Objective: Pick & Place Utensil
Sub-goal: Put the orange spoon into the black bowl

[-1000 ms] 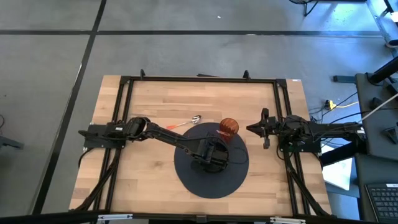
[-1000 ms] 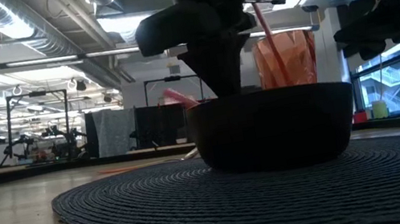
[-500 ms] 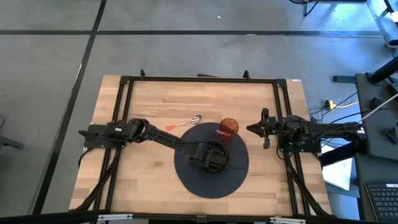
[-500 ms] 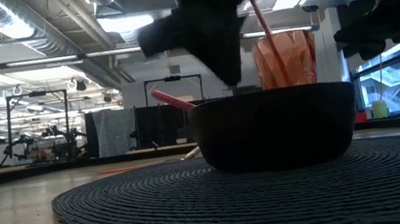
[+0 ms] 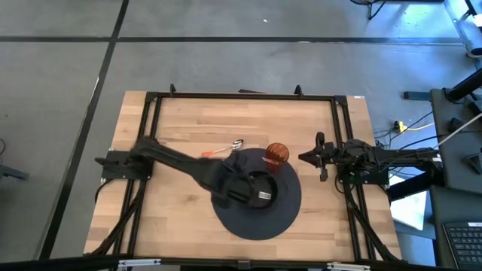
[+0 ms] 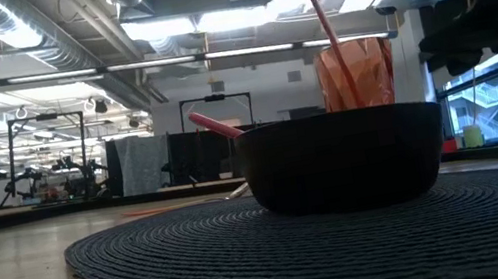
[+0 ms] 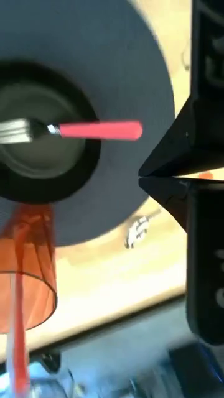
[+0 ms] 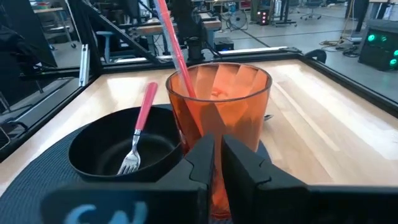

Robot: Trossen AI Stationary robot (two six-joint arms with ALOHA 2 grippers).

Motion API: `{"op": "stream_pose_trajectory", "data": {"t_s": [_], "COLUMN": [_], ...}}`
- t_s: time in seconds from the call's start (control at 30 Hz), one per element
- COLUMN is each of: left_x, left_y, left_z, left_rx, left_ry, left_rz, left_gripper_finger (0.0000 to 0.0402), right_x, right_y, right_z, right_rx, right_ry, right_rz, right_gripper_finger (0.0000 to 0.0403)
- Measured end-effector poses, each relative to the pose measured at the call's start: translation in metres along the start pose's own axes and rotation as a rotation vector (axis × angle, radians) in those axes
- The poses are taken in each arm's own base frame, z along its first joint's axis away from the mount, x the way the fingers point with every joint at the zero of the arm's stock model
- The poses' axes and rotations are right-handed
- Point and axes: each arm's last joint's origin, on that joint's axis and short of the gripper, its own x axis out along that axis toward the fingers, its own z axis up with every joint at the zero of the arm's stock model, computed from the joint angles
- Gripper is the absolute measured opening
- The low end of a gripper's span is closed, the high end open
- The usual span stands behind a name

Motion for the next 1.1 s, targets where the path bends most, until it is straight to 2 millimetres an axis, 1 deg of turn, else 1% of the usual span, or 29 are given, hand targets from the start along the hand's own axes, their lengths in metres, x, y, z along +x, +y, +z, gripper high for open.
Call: {"op": "stream_pose_trajectory", "data": {"t_s": [0.1, 0.2, 0.27, 0.33, 0.37, 0.43, 0.53, 0.63, 0.73, 0.8, 0.93, 1.1], "left_x": [-0.013, -0.016, -0.01, -0.001, 0.004, 0.014, 0.032, 0.05, 0.066, 0.073, 0.081, 0.078], "left_y": [0.016, 0.038, 0.052, 0.065, 0.071, 0.083, 0.091, 0.082, 0.068, 0.057, 0.037, 0.016], "left_z": [-0.016, -0.038, -0.056, -0.078, -0.09, -0.117, -0.157, -0.191, -0.218, -0.232, -0.258, -0.286], "left_rx": [-0.045, -0.085, -0.102, -0.138, -0.168, -0.269, -0.43, -0.475, -0.513, -0.561, -0.576, -0.633], "left_ry": [-0.138, -0.319, -0.471, -0.625, -0.689, -0.781, -0.857, -0.966, -1.067, -1.123, -1.136, -1.18], "left_rz": [-0.011, -0.042, -0.121, -0.174, -0.171, -0.111, -0.031, 0.01, 0.092, 0.117, 0.161, 0.248], "left_gripper_finger": [0.0003, 0.0003, 0.0002, 0.0002, 0.0003, 0.0003, 0.0003, 0.0003, 0.0003, 0.0003, 0.0003, 0.0003], "right_x": [0.0, 0.0, 0.0, 0.0, 0.0, 0.0, 0.0, 0.0, 0.0, 0.0, 0.0, 0.0], "right_y": [0.0, 0.0, 0.0, 0.0, 0.0, 0.0, 0.0, 0.0, 0.0, 0.0, 0.0, 0.0], "right_z": [0.0, 0.0, 0.0, 0.0, 0.0, 0.0, 0.0, 0.0, 0.0, 0.0, 0.0, 0.0], "right_rx": [0.0, -0.004, -0.005, -0.005, -0.006, -0.009, -0.023, -0.042, -0.053, -0.044, -0.042, -0.064], "right_ry": [0.003, 0.004, 0.004, 0.005, 0.005, 0.006, 0.005, 0.005, 0.004, 0.004, 0.004, 0.003], "right_rz": [0.005, 0.004, 0.004, 0.004, 0.004, 0.004, 0.004, 0.004, -0.001, -0.005, -0.005, -0.005], "right_gripper_finger": [0.0031, 0.0031, 0.0031, 0.0031, 0.0031, 0.0031, 0.0031, 0.0031, 0.0031, 0.0031, 0.0031, 0.0031]}}
